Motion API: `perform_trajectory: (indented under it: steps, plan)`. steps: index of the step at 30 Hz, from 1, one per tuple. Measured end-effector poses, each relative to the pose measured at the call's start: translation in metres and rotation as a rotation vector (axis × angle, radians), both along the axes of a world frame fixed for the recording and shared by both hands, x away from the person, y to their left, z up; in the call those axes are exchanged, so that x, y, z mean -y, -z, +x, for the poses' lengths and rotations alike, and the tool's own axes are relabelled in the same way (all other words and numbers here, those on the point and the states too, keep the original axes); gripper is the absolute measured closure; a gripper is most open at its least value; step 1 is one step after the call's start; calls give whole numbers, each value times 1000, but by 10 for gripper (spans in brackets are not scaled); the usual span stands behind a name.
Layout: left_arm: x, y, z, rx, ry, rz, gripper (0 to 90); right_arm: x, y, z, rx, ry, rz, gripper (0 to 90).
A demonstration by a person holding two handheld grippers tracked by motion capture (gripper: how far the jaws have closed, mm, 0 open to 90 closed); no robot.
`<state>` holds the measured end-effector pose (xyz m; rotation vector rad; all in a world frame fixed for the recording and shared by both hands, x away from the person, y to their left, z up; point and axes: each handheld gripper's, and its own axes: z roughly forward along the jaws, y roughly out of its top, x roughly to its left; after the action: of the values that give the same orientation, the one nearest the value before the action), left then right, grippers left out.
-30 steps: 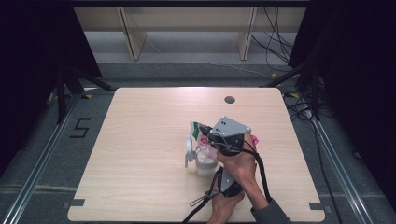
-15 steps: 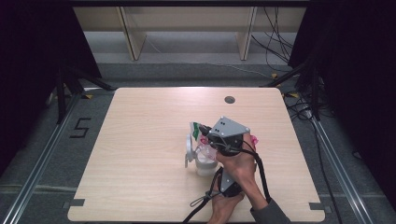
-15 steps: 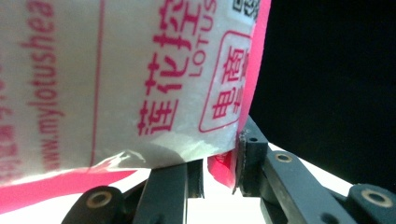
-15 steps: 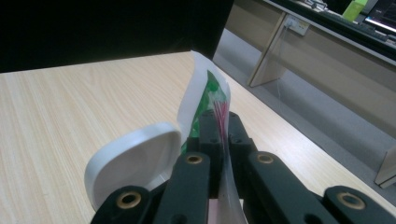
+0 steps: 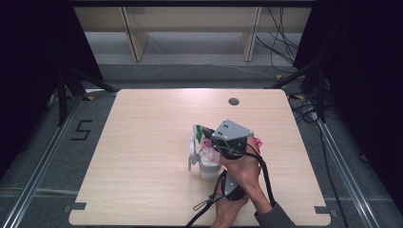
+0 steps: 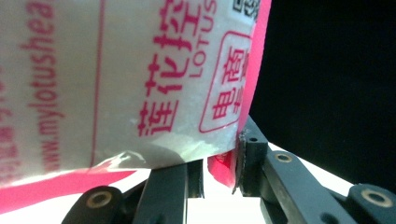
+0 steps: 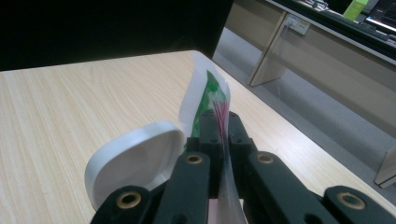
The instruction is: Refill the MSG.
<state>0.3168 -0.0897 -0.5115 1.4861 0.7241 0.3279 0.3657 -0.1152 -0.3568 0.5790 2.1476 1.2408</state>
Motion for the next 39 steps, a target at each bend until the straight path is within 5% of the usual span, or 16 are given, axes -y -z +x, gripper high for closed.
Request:
perform_trajectory:
  steps: [39]
  plan:
    - [0,1,1,-4,0,0,759,-2,2,0,8,-7,-4,895]
